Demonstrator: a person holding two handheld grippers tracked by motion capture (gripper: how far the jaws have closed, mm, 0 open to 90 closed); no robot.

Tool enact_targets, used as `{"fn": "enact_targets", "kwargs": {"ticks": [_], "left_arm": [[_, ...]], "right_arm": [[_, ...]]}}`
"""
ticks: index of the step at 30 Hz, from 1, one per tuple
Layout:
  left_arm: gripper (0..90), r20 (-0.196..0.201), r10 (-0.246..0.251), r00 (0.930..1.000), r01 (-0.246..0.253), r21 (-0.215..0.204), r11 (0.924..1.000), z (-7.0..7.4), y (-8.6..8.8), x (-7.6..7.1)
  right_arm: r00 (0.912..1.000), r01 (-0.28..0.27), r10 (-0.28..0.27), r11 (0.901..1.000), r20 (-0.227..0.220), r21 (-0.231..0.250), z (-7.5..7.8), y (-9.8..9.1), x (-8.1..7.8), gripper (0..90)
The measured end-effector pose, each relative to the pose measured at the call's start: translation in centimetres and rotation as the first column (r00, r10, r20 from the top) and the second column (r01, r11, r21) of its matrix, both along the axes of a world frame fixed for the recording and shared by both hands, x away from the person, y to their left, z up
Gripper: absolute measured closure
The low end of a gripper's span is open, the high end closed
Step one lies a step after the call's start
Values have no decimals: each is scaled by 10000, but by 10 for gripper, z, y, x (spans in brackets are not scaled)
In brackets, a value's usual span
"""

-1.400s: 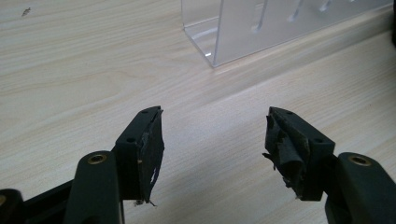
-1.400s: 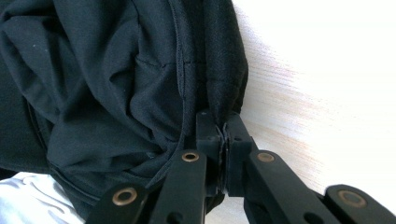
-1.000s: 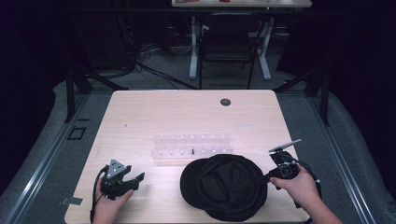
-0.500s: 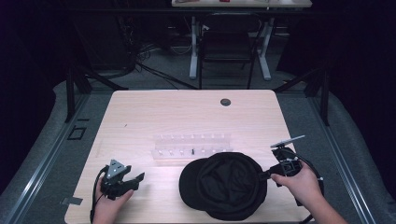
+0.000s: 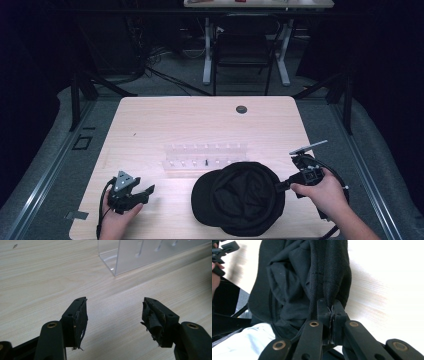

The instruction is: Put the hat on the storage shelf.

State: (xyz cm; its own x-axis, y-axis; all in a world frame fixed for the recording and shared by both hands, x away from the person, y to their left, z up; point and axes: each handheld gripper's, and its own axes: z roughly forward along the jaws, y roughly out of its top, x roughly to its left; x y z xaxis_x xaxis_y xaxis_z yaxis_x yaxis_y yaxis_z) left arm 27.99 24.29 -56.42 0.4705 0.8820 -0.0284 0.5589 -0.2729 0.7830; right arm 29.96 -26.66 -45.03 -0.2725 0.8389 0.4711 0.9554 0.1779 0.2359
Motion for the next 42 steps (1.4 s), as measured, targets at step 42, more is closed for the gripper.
{"fn": "enact_targets", "kwargs": {"ticks": [42], "left_arm": [[372, -16, -6, 10000, 6, -37, 10000, -1, 0, 0]], "right_arm": [[9990, -451, 411, 9357, 188, 3499, 73, 21, -5, 882]]}}
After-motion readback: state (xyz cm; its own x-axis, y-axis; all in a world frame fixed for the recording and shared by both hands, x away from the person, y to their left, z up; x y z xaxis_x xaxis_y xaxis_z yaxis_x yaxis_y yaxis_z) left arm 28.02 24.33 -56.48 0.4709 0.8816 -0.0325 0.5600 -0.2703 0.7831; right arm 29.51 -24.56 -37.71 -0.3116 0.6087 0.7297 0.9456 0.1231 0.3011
